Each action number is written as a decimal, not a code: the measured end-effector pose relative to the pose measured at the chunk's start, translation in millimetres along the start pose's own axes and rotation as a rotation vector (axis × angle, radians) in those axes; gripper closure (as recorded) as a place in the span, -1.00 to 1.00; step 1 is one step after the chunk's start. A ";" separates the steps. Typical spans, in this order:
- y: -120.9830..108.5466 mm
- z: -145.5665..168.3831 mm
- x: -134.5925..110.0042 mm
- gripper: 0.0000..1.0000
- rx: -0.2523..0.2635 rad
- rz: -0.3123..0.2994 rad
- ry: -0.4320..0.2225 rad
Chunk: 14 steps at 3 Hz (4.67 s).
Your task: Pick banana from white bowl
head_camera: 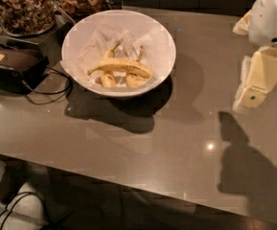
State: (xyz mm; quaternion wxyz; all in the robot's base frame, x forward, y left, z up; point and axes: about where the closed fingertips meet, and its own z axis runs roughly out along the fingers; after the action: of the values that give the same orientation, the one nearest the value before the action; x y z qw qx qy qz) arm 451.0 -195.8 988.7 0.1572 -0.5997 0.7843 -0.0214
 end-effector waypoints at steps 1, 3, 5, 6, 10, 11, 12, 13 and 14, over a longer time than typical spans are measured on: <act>-13.4 2.5 -33.6 -1.00 -0.042 -0.023 0.004; -43.3 19.5 -83.6 -1.00 -0.025 -0.067 -0.024; -64.9 53.5 -127.2 -1.00 -0.081 -0.088 -0.019; -75.9 81.9 -142.3 -1.00 -0.127 -0.088 -0.009; -91.7 106.8 -208.3 -1.00 -0.186 -0.127 -0.095; -95.2 116.8 -219.0 -0.64 -0.203 -0.123 -0.103; -97.8 124.9 -223.6 -0.58 -0.216 -0.112 -0.104; -100.2 131.6 -224.7 -0.34 -0.226 -0.100 -0.103; -100.6 141.0 -224.2 -0.38 -0.243 -0.091 -0.098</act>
Offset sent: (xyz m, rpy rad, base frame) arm 0.0554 0.0758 -0.0072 -0.0792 0.2304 0.1202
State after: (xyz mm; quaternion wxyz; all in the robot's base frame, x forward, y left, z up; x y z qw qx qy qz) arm 635.2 10.3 926.7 0.1204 -0.6498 0.7444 0.0958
